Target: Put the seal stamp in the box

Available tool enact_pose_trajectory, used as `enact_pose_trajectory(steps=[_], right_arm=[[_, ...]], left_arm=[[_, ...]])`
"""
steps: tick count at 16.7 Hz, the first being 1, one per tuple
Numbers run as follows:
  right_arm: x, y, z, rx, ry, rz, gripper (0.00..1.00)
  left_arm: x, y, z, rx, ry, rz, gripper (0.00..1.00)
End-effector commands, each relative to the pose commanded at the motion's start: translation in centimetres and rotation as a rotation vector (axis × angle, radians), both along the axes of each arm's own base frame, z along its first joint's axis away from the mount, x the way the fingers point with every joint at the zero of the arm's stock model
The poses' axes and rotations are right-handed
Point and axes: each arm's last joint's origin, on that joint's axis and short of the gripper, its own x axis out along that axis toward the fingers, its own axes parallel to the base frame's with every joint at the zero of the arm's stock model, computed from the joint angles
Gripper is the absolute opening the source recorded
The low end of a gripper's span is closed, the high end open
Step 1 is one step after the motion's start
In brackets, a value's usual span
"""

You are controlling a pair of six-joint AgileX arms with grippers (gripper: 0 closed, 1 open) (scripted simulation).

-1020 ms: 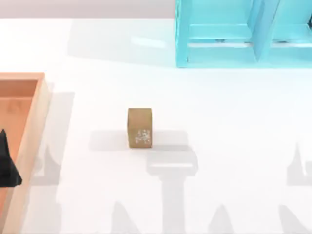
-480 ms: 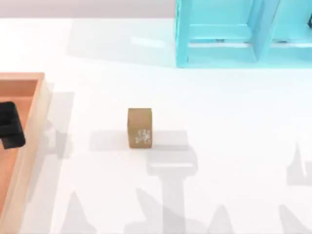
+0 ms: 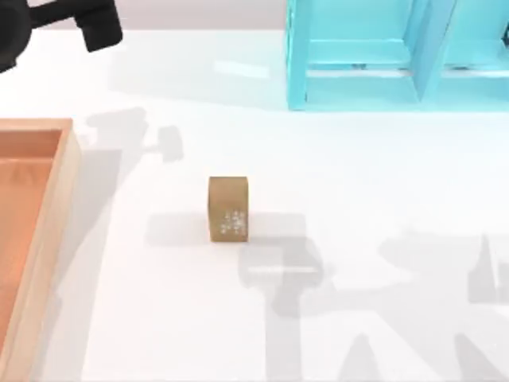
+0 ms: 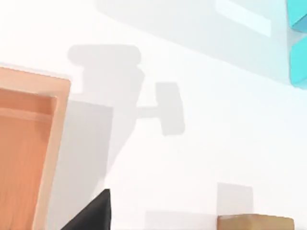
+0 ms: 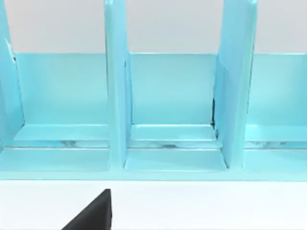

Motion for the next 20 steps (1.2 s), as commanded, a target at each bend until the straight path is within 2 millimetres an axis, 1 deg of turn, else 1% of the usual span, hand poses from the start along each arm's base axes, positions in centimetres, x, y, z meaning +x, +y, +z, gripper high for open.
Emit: enact_pose_trajectory(steps=[2, 4, 6, 7, 10, 12, 14, 20], right_arm=[[0.0, 0.0, 0.0, 0.0, 0.0, 0.0, 1.0], [0.0, 0.0, 0.0, 0.0, 0.0, 0.0, 1.0], [0.0, 0.0, 0.0, 0.0, 0.0, 0.0, 1.0], [0.0, 0.0, 0.0, 0.0, 0.0, 0.0, 1.0], [0.0, 0.0, 0.0, 0.0, 0.0, 0.0, 1.0], [0.0, 0.0, 0.0, 0.0, 0.0, 0.0, 1.0], [0.0, 0.0, 0.0, 0.0, 0.0, 0.0, 1.0], [0.0, 0.0, 0.0, 0.0, 0.0, 0.0, 1.0]], left_arm=[[3.1, -2.8, 0.2, -0.008, 0.095, -0.029, 1.0], [5.7, -6.0, -1.0, 0.008, 0.213, -0.06, 1.0], [7.7, -9.2, -3.4, 0.05, 0.344, -0.093, 1.0], [8.4, -10.8, -4.9, 0.078, 0.41, -0.109, 1.0], [9.3, -14.5, -9.2, 0.173, 0.588, -0.15, 1.0], [9.3, -16.0, -11.1, 0.224, 0.668, -0.169, 1.0], [9.1, -16.5, -12.0, 0.249, 0.706, -0.177, 1.0], [9.3, -16.4, -12.2, 0.248, 0.707, -0.173, 1.0]])
